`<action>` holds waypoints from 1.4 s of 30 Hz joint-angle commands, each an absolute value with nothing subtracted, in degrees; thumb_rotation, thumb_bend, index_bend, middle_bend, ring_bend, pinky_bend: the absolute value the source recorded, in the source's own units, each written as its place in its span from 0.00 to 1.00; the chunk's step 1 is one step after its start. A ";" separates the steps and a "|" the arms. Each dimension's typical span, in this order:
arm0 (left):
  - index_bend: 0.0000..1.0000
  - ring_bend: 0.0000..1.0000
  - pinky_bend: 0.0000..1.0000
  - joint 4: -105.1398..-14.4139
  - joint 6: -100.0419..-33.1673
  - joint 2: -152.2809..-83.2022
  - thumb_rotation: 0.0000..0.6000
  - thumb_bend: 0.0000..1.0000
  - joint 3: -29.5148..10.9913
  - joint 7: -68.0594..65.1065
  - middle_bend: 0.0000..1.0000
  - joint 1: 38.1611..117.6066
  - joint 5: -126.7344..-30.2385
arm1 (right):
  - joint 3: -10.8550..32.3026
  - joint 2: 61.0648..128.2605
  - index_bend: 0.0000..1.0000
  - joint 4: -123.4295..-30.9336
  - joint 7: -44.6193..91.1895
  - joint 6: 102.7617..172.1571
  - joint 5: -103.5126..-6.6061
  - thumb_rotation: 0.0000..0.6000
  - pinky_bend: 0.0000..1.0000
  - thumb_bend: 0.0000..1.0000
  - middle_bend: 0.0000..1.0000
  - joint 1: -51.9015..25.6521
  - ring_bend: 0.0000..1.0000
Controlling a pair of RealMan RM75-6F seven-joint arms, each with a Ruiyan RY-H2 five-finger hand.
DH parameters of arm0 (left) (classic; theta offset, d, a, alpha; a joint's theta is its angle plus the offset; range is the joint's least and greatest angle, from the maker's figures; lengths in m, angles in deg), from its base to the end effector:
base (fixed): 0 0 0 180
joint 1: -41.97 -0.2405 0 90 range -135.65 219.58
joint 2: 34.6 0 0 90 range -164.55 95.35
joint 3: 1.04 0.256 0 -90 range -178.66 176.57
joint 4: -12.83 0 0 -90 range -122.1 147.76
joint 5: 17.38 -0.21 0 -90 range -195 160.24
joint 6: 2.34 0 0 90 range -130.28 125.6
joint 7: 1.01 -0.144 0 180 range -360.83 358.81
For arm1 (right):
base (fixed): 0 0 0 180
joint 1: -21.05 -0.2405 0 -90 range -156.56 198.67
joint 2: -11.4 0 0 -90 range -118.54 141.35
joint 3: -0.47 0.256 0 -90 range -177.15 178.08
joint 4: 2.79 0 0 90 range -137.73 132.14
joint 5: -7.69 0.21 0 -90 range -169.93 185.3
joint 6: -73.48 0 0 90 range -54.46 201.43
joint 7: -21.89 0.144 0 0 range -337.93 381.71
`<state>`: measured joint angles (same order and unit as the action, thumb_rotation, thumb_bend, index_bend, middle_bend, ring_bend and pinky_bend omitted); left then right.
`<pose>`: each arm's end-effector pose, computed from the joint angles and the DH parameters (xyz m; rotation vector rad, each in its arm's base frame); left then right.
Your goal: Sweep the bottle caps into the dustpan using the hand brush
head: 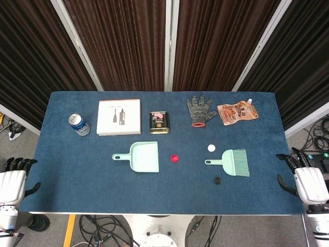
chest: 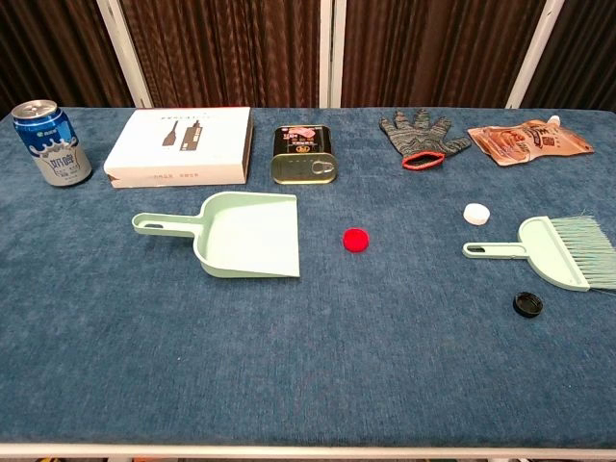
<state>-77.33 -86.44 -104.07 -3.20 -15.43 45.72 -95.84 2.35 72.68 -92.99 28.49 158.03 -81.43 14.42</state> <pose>-0.3325 0.1708 0.1346 -1.3548 -0.8533 -0.6526 -0.3113 -0.1878 0.1723 1.4488 -0.9039 0.9599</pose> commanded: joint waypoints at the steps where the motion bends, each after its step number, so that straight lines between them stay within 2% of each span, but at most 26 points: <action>1: 0.28 0.17 0.14 -76.89 -86.49 -104.26 1.00 0.18 -3.32 -14.99 0.27 45.65 -95.84 | 2.33 72.65 0.25 -93.32 28.13 157.66 -81.43 1.00 0.14 0.30 0.31 14.29 0.08; 6: 0.28 0.17 0.14 -76.45 -86.24 -104.40 1.00 0.18 -3.36 -14.40 0.27 45.71 -96.01 | 2.26 72.59 0.25 -94.07 27.62 157.09 -81.75 1.00 0.14 0.30 0.32 14.01 0.08; 10: 0.28 0.17 0.14 -76.08 -86.14 -104.45 1.00 0.18 -3.49 -13.51 0.27 45.74 -96.15 | 2.08 72.52 0.25 -96.15 25.70 152.54 -82.31 1.00 0.14 0.29 0.35 11.38 0.09; 14: 0.28 0.17 0.14 -75.53 -86.01 -104.40 1.00 0.18 -3.55 -12.56 0.27 45.80 -96.41 | 3.55 74.03 0.27 -98.16 18.11 145.96 -81.75 1.00 0.14 0.19 0.36 6.49 0.09; 17: 0.28 0.17 0.14 -75.01 -85.91 -104.32 1.00 0.18 -3.49 -11.69 0.27 45.79 -96.70 | 5.17 77.21 0.31 -98.04 11.30 140.62 -80.16 1.00 0.13 0.11 0.36 2.27 0.09; 24: 0.28 0.17 0.14 -73.41 -85.06 -104.70 1.00 0.18 -3.40 -9.70 0.27 45.79 -96.54 | 7.19 89.14 0.39 -91.08 -7.30 132.14 -73.93 1.00 0.09 0.10 0.37 -5.00 0.08; 30: 0.28 0.17 0.14 -72.33 -84.69 -104.93 1.00 0.18 -3.47 -8.09 0.27 45.74 -96.45 | 7.36 95.32 0.42 -86.25 -12.96 132.97 -71.58 1.00 0.08 0.10 0.37 -6.30 0.08; 42: 0.28 0.17 0.14 -70.66 -83.91 -105.73 1.00 0.18 -3.51 -6.57 0.27 45.95 -96.54 | 7.11 102.87 0.42 -78.81 -12.26 131.87 -66.90 1.00 0.08 0.13 0.40 -7.58 0.08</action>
